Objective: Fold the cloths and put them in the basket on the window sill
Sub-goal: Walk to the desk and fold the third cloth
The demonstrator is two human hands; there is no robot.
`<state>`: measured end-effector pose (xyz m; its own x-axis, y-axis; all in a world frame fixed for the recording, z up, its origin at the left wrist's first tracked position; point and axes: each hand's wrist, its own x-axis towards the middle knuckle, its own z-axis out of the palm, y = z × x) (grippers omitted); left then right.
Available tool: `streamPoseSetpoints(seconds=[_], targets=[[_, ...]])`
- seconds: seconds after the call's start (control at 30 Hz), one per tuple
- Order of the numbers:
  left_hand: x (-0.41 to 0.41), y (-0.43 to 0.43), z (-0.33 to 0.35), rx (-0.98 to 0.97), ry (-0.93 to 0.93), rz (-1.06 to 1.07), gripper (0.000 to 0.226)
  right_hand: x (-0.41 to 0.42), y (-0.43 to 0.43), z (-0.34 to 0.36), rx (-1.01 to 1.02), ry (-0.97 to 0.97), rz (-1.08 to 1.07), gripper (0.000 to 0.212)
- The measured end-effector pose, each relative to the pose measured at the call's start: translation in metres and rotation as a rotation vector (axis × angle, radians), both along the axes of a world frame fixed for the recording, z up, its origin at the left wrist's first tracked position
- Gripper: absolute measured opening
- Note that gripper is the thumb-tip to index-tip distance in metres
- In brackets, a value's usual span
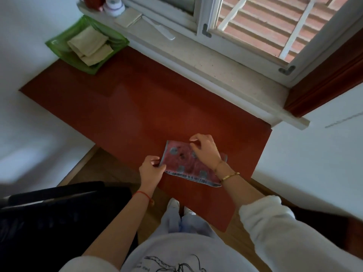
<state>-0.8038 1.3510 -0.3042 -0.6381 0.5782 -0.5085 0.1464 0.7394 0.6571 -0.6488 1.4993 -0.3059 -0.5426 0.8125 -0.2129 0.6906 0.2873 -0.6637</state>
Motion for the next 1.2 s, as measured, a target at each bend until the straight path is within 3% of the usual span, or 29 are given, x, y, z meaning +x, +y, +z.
streamPoseSetpoints(seconds=[0.17, 0.37, 0.5, 0.73, 0.8, 0.97, 1.2], targets=[[0.0, 0.007, 0.0, -0.078, -0.045, 0.066, 0.038, -0.055, 0.01, -0.017, -0.037, -0.166, 0.216, 0.028], [0.001, 0.014, 0.001, -0.131, -0.077, 0.025, 0.038, -0.075, 0.008, -0.016, -0.073, -0.242, 0.244, 0.029], [-0.001, 0.02, 0.0, -0.176, -0.107, -0.066, 0.032, -0.064, 0.011, -0.007, -0.175, -0.052, 0.139, 0.016], [-0.004, 0.021, 0.016, 0.021, -0.066, -0.26, 0.022, -0.014, 0.012, 0.037, -0.243, 0.241, 0.077, 0.006], [-0.006, 0.023, 0.027, 0.11, -0.062, -0.308, 0.016, 0.001, 0.01, 0.053, -0.221, 0.287, 0.056, 0.008], [-0.007, 0.029, 0.076, 0.354, -0.046, -0.442, 0.029, 0.037, 0.007, 0.091, -0.122, 0.421, -0.055, 0.01], [-0.006, 0.042, 0.139, 0.472, 0.069, -0.725, 0.027, 0.086, -0.01, 0.135, -0.044, 0.534, -0.096, 0.011]])
